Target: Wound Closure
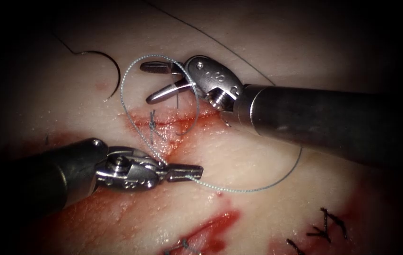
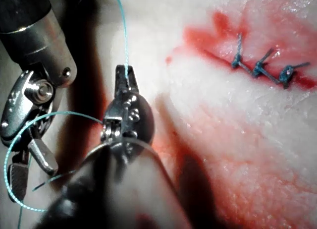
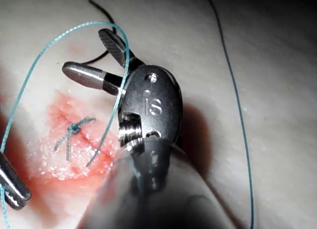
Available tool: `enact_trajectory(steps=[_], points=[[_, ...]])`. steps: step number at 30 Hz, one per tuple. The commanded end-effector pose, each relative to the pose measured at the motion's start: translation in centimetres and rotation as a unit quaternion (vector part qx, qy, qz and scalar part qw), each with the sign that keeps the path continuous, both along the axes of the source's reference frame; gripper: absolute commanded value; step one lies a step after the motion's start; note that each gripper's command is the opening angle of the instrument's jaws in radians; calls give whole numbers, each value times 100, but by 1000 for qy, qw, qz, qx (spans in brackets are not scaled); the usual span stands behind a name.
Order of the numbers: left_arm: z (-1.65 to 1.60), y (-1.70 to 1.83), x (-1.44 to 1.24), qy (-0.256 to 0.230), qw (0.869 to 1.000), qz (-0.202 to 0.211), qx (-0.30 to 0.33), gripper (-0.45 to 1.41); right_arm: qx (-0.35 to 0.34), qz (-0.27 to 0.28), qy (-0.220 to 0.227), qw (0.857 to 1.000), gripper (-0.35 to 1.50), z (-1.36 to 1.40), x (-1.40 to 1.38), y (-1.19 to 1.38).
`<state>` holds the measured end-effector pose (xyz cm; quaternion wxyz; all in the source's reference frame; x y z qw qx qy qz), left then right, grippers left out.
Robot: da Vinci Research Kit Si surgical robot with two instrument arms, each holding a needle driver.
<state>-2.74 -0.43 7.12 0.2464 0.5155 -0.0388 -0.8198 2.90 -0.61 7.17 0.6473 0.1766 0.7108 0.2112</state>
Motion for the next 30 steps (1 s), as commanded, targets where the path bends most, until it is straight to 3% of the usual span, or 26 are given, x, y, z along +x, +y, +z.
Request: enact_trajectory(steps=[1,6,12,21,30], points=[[9,3,-9,0,1000,5,2,-45,12,3,17,1000,148,-2,12,8],[21,-11,-28,7,1000,22,9,-45,36,14,33,999,145,-4,13,12],[11,-20,-44,-7,999,36,16,-45,58,17,41,997,143,-2,13,10],[-13,0,-21,-3,1000,14,7,-45,61,-11,-12,998,143,7,9,-1],[0,27,4,-1,1000,-2,8,-45,87,-67,11,994,141,6,11,-14]])
